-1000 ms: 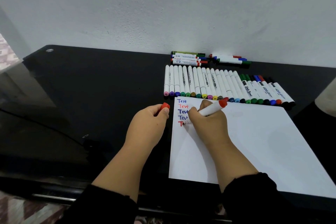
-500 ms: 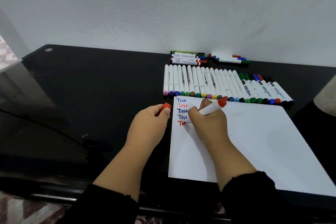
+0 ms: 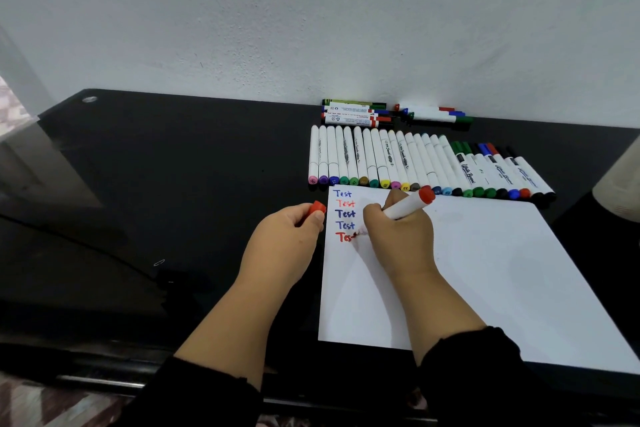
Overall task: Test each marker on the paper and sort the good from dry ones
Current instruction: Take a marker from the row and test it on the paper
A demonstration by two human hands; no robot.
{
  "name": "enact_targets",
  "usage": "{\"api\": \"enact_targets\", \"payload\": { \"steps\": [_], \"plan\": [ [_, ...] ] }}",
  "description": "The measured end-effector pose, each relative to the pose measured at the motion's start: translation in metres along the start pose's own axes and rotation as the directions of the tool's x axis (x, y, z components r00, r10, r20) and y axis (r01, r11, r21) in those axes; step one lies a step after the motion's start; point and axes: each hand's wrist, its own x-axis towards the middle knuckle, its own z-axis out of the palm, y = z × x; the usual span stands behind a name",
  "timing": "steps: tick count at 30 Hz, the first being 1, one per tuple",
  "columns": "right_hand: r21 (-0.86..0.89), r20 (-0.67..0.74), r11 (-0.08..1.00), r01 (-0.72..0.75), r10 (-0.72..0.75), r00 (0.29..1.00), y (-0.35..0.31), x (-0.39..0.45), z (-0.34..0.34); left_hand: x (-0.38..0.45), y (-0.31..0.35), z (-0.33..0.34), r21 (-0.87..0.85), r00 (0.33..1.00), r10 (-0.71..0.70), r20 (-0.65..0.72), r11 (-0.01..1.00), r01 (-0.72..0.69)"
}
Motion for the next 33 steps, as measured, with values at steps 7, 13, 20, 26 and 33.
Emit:
{"api": "enact_targets", "payload": {
  "steps": [7, 13, 20, 26, 33],
  "plan": [
    [0.01, 0.045, 0.999, -0.043, 0.042, 0.998, 0.001, 0.002, -0.002, -0.007, 0.005, -0.005, 0.03, 0.999, 0.015, 0.046, 0.999, -0.016],
    [0.327, 0.036, 0.91, -0.255, 0.257, 0.966, -0.002, 0.011, -0.011, -0.009, 0.008, -0.005, 0.055, 0.992, 0.043, 0.117, 0.997, -0.05],
    [0.412, 0.163, 0.864, -0.289, 0.242, 0.956, -0.004, 0.015, -0.02, -0.011, 0.01, 0.001, 0.03, 0.978, 0.095, 0.186, 0.994, -0.102],
    [0.36, 0.197, 0.907, -0.216, 0.153, 0.968, -0.006, 0.012, -0.019, -0.013, 0.012, 0.007, -0.015, 0.967, 0.168, 0.191, 0.986, -0.169],
    [0.41, 0.325, 0.884, -0.226, 0.089, 0.941, -0.014, 0.014, -0.03, -0.011, 0.016, 0.009, -0.195, 0.984, 0.142, 0.108, 0.974, -0.119]
  ]
}}
